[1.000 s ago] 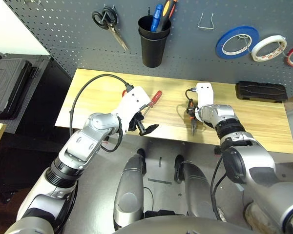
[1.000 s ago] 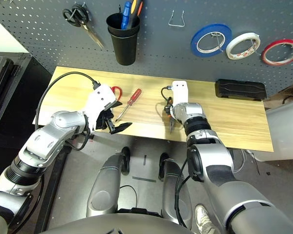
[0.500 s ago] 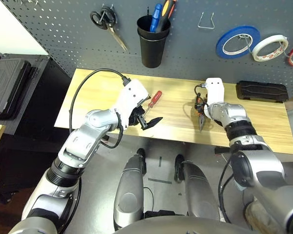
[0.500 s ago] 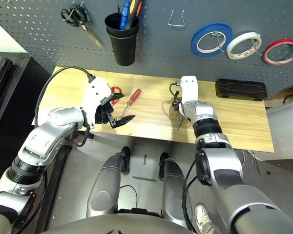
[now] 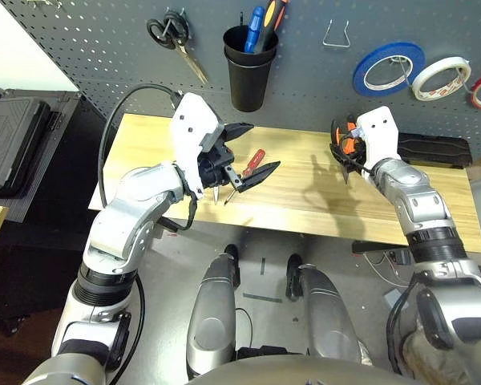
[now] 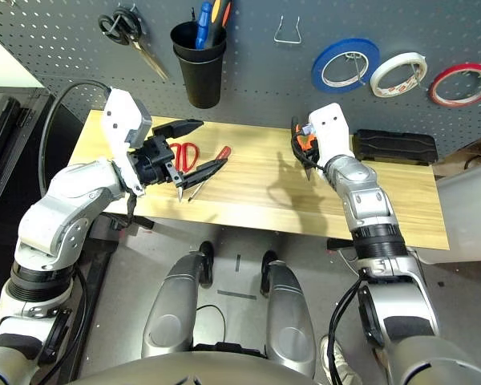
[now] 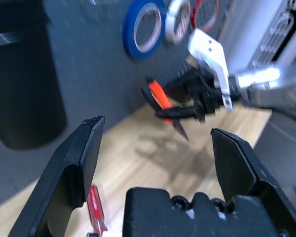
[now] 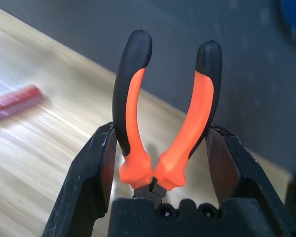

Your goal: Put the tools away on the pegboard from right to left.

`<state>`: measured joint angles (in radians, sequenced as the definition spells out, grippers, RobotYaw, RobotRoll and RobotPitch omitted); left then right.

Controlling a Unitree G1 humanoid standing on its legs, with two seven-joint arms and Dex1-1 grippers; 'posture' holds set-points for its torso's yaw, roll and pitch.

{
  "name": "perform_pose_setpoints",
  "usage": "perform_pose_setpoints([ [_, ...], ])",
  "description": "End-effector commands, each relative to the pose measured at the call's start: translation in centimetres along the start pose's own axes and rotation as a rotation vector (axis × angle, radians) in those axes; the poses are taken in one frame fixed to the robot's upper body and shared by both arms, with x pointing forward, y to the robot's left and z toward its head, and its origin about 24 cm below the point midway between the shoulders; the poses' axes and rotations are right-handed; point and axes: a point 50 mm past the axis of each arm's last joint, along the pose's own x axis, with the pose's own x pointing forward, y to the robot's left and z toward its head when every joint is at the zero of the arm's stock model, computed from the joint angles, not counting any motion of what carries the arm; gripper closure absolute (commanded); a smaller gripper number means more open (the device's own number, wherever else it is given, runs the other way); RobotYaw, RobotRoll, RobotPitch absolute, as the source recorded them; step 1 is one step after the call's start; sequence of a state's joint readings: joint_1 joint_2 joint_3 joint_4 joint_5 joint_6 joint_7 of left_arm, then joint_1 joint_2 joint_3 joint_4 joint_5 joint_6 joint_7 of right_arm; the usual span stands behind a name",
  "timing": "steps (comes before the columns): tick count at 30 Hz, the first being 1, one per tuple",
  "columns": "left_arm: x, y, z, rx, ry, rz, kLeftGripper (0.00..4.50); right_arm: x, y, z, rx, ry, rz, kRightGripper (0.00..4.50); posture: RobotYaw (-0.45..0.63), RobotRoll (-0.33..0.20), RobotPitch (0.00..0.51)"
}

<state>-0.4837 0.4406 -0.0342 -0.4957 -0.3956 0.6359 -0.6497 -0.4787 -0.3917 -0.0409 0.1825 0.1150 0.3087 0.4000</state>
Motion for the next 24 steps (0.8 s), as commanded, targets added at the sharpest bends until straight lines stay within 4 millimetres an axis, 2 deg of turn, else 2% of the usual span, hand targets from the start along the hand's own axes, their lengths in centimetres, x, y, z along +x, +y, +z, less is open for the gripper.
perform_pose_setpoints([
  [1, -0.1, 0.0, 1.8, -0.001, -0.09, 0.003, 0.0, -1.4, -0.7, 1.1, -0.043, -0.11, 0.023, 1.49, 0.21, 0.0, 0.28],
  [7, -0.1, 0.4, 2.5, -0.012, -0.127, 0.027, 0.0, -2.8, -1.4, 2.4, -0.08, -0.278, 0.03, 1.49, 0.2, 0.0, 0.276],
  [13, -0.1, 1.0, 2.1, -0.008, -0.1, 0.067, 0.0, -4.0, -1.7, 5.1, -0.097, -0.448, 0.025, 1.49, 0.19, 0.0, 0.271],
  [24, 0.2, 1.3, 1.7, -0.012, -0.085, 0.067, 0.0, -4.5, -1.0, 12.3, -0.145, -0.684, 0.035, 1.49, 0.15, 0.0, 0.265],
])
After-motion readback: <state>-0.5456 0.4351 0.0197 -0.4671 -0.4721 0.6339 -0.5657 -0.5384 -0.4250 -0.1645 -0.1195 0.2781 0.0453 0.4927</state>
